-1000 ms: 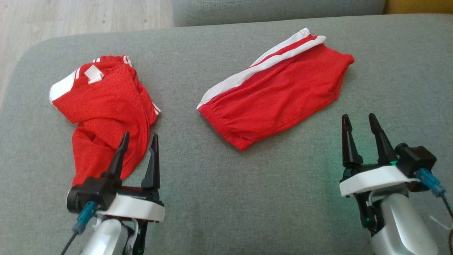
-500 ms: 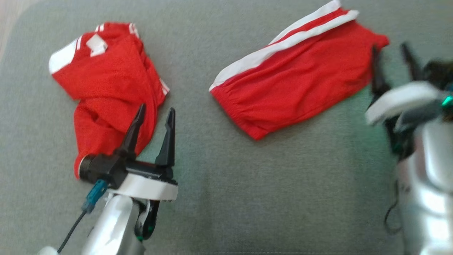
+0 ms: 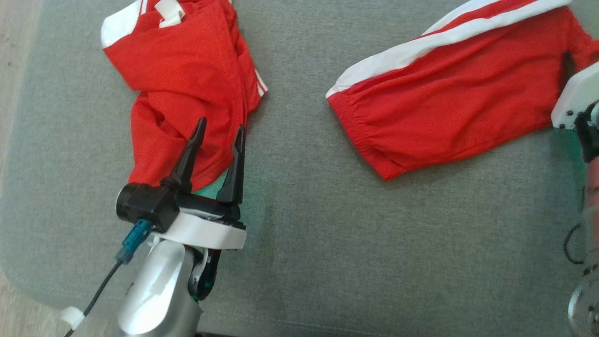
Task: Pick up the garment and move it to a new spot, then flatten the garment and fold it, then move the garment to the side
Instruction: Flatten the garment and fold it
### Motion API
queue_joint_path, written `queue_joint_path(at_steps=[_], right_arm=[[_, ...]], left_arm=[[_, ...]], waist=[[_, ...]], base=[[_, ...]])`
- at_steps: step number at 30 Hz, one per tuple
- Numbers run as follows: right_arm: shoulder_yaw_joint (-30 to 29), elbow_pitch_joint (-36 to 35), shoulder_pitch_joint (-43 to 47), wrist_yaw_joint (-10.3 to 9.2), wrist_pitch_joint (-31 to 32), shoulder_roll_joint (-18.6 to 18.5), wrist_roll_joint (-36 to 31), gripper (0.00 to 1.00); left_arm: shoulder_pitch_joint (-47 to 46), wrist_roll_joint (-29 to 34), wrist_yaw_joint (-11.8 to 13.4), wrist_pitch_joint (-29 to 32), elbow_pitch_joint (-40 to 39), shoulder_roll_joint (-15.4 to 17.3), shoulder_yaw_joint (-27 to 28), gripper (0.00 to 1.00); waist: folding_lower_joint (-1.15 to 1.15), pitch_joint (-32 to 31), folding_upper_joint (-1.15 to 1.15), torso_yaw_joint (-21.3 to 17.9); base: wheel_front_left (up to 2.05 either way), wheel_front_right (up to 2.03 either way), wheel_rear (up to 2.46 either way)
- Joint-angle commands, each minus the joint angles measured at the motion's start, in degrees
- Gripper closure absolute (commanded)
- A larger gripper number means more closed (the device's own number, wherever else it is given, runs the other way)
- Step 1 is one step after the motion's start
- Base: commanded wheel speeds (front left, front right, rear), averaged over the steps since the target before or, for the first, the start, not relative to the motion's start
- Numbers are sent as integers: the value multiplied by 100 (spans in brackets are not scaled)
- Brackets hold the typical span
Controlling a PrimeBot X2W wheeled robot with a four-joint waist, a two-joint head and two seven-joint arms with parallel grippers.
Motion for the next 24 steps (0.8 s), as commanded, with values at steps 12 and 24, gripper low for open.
queue_joint_path(at_steps=[12, 24], right_arm=[[221, 1107, -506, -11, -150, -81, -51, 100], [-209, 1384, -192, -11, -879, -1095, 429, 100]], left_arm=[[-81, 203, -65, -29, -57, -17, 422, 0], [59, 313, -83, -29, -15, -35, 550, 0]], waist=[[-1, -68, 0, -114], [-1, -470, 0, -456]], base=[[0, 0, 0], [0, 0, 0]])
